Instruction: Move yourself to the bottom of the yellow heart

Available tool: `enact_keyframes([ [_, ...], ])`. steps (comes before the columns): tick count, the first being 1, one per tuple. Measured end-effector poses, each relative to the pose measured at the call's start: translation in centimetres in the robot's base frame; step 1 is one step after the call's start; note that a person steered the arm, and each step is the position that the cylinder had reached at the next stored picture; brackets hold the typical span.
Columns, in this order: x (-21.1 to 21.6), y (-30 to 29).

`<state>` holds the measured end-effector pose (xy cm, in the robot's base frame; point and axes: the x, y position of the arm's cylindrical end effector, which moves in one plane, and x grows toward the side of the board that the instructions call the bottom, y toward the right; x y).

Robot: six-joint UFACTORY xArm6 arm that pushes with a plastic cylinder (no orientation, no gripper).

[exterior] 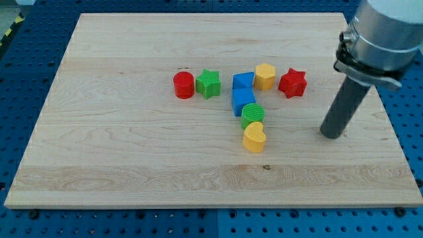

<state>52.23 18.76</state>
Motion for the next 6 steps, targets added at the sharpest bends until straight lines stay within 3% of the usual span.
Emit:
enact_keyframes([
  [2,6.1,-1.9],
  [5,6.4,-13.5],
  [6,4.7,-13.7],
])
